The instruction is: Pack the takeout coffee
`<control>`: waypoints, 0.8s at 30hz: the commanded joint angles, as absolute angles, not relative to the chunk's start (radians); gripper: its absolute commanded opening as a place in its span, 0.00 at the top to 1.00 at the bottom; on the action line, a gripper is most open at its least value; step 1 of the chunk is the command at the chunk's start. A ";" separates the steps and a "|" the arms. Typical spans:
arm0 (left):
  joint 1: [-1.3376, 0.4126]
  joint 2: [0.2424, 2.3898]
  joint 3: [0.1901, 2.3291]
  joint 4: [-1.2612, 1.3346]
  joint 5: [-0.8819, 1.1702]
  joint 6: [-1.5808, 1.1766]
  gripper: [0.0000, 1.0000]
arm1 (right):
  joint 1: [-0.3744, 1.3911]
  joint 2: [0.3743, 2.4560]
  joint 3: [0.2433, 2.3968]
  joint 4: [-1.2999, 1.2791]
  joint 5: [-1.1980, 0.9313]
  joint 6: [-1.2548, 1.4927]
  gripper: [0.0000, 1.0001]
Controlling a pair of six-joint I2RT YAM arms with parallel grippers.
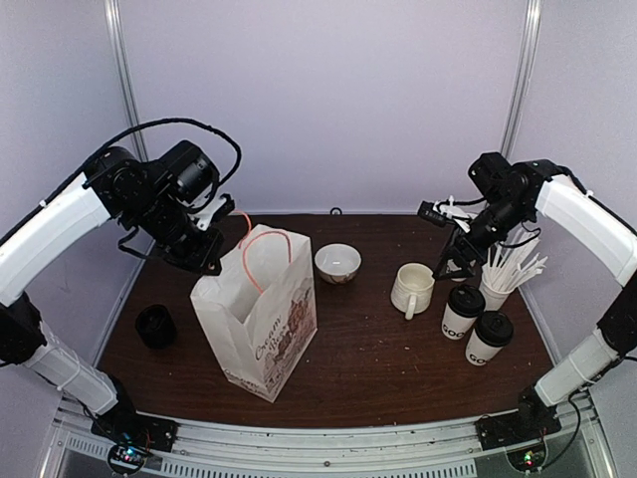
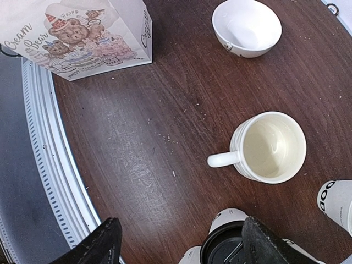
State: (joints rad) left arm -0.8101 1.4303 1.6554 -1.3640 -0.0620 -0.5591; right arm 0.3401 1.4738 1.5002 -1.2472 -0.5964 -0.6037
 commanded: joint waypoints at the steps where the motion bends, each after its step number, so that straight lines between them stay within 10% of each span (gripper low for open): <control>1: -0.804 1.458 1.709 -1.368 -0.028 -0.506 1.00 | 0.339 1.436 1.487 -1.268 -0.581 -0.612 0.22; 24: -0.787 1.676 1.981 -1.385 0.484 -0.017 1.00 | 0.341 1.508 1.414 -1.361 -0.057 -0.678 0.09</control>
State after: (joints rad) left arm -0.7918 1.6611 1.9511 -1.3941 0.3691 -0.0845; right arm 0.3401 1.4666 1.4006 -1.3720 -0.1665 -0.7067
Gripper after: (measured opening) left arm 0.004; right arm 0.910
